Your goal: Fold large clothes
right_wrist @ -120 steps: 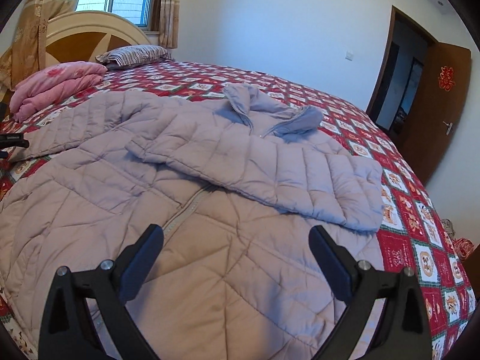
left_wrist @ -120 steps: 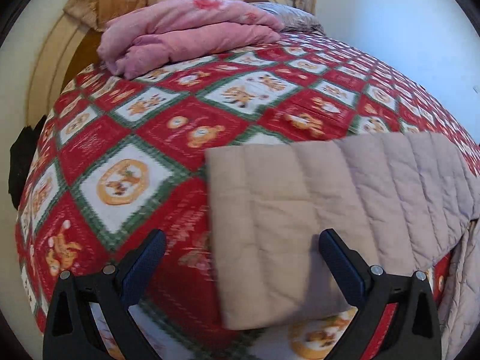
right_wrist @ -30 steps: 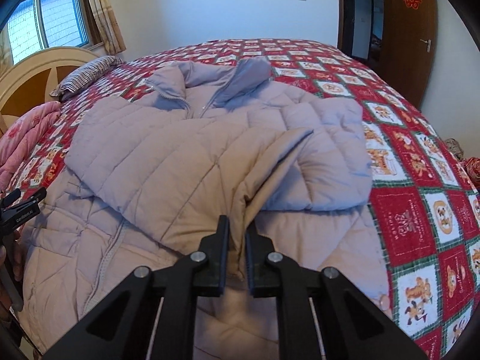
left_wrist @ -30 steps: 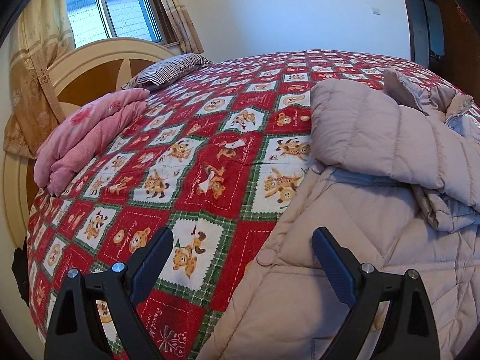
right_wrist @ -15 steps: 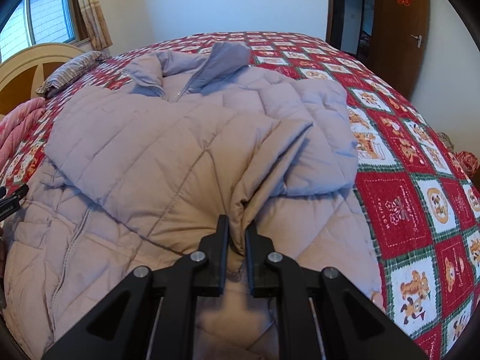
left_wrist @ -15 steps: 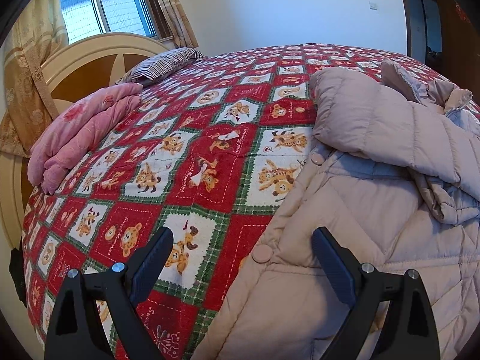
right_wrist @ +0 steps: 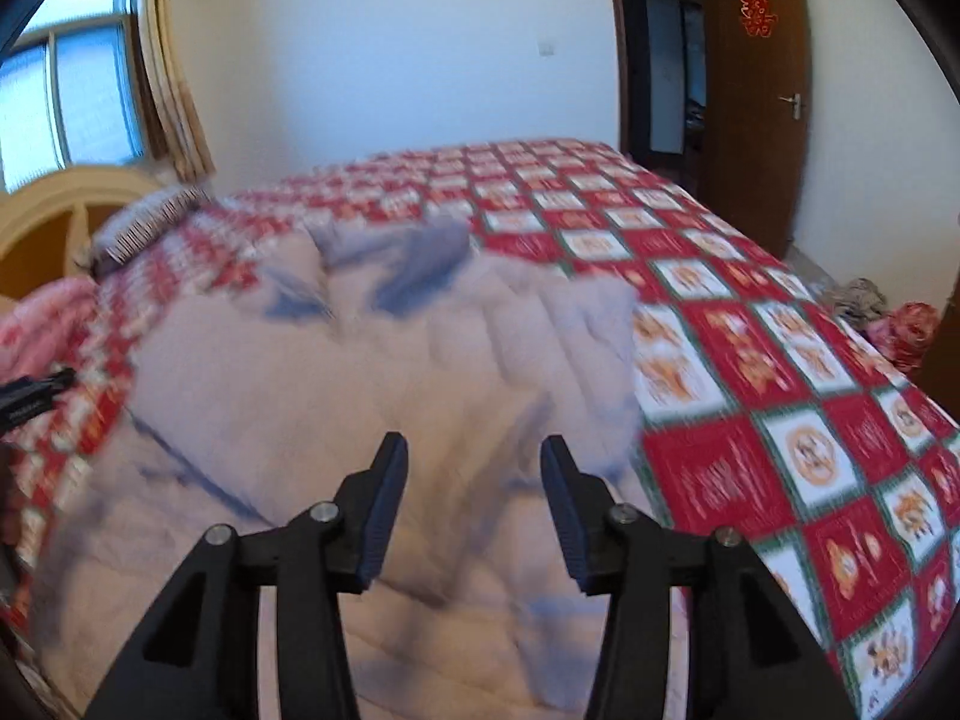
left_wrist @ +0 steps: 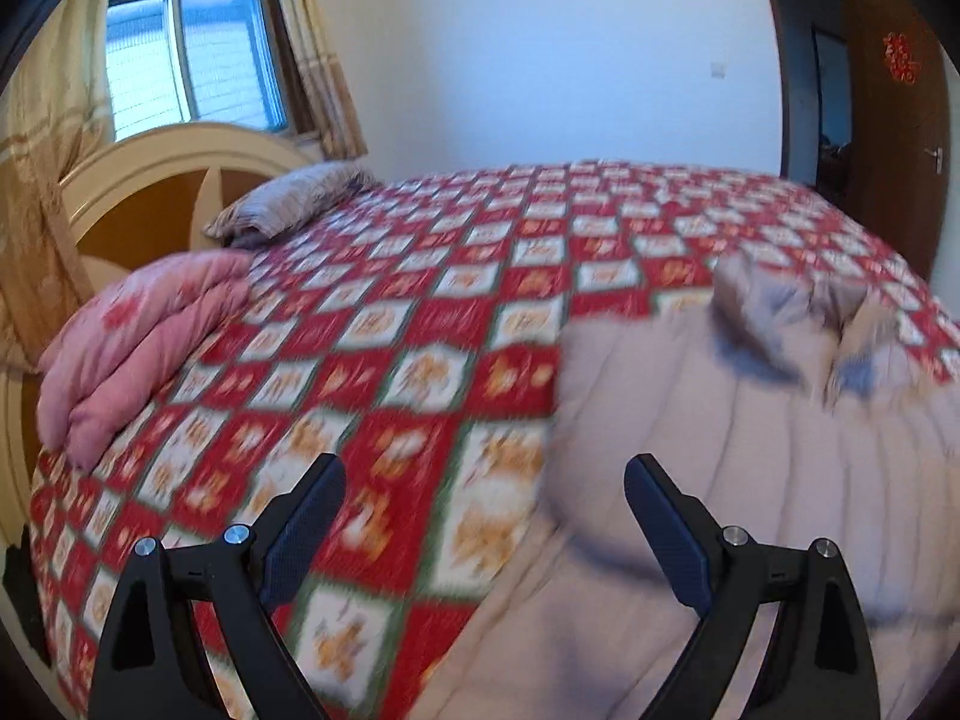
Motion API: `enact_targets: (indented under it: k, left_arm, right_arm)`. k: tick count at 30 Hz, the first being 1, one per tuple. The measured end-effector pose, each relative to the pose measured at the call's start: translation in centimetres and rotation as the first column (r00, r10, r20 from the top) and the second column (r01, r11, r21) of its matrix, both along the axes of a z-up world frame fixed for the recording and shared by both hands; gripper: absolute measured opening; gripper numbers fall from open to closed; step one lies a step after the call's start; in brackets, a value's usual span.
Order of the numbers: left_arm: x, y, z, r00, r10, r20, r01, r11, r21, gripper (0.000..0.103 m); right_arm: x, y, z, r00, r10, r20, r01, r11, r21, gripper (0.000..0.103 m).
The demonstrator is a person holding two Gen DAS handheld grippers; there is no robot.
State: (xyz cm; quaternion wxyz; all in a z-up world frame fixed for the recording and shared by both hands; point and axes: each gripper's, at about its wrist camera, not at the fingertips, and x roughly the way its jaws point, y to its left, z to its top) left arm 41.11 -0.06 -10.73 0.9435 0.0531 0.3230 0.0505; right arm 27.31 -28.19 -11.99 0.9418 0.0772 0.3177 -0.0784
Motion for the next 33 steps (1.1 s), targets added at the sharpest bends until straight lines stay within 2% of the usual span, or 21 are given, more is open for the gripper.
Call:
enact_targets:
  k: [2,3,6,8,10,12,16,19,24,26,28,30,31,33]
  left_arm:
    - [2.4,-2.0,-0.3,0.999,-0.031,-0.023,0.030,0.998,-0.055,0.094]
    - [3.4,-2.9,-0.7,0.999,-0.037,-0.029,0.036,0.998,-0.059,0.094]
    - [5.5,-6.1,-3.7,0.995,-0.057,-0.084,0.055,0.998,-0.028,0.094]
    - [6.3,-7.5,-6.2,0.990,-0.056,-0.129,0.056,0.998,-0.001,0.094]
    - [6.5,-8.3,-8.6,0.987,-0.046,-0.153,0.049,0.999,0.020,0.094]
    - [5.9,-8.4,-9.8,0.992,-0.046,-0.118,0.047,0.999,0.010,0.096]
    - [5.9,-7.8,-10.6,0.993,-0.031,-0.118,0.027,0.999,-0.029,0.099]
    - [6.1,-7.9,-10.9,0.992,-0.027,-0.127,0.023,0.999,-0.029,0.100]
    - [6.4,-7.8,-10.2,0.989,-0.030,-0.145,0.027,0.999,-0.024,0.101]
    - [6.1,-7.4,-8.4,0.989,-0.023,-0.146,0.022,1.000,-0.009,0.101]
    - [5.2,-6.4,-5.7,0.995,-0.035,-0.097,0.030,0.998,-0.055,0.101]
    - [5.0,-5.3,-3.1,0.998,-0.056,-0.039,0.052,0.994,-0.094,0.101]
    - [5.1,-5.0,-2.2,0.998,-0.058,-0.017,0.056,0.994,-0.093,0.101]
    - [6.3,-4.0,-1.0,0.999,-0.049,0.010,0.050,0.995,-0.081,0.101]
  right_arm:
    - [1.9,0.9,0.4,0.999,0.038,0.015,-0.038,0.999,0.009,0.049]
    - [3.1,1.3,0.1,0.998,0.057,0.010,-0.057,0.998,0.025,0.049]
    - [6.7,1.6,-2.0,0.996,0.063,-0.056,-0.059,0.996,0.066,0.049]
    - [8.5,1.9,-4.1,0.992,0.058,-0.108,-0.053,0.997,0.053,0.049]
    - [9.1,1.6,-6.3,0.987,0.058,-0.150,-0.051,0.997,0.053,0.049]
    - [8.6,1.5,-7.5,0.986,0.066,-0.151,-0.061,0.997,0.043,0.047]
    - [7.9,1.7,-8.4,0.987,0.073,-0.140,-0.070,0.997,0.026,0.048]
    - [8.2,1.7,-8.8,0.987,0.074,-0.140,-0.071,0.997,0.023,0.048]
    - [8.5,1.8,-8.8,0.987,0.074,-0.144,-0.073,0.997,0.016,0.048]
    - [8.5,1.7,-8.6,0.985,0.084,-0.148,-0.082,0.996,0.020,0.048]
    - [8.0,1.2,-7.8,0.984,0.113,-0.137,-0.106,0.993,0.054,0.049]
    - [6.8,0.2,-6.1,0.988,0.133,-0.084,-0.125,0.988,0.095,0.055]
    - [5.8,-0.6,-4.7,0.991,0.132,-0.026,-0.130,0.987,0.095,0.063]
    - [5.0,-2.0,-2.7,0.993,0.111,0.044,-0.114,0.992,0.063,0.066]
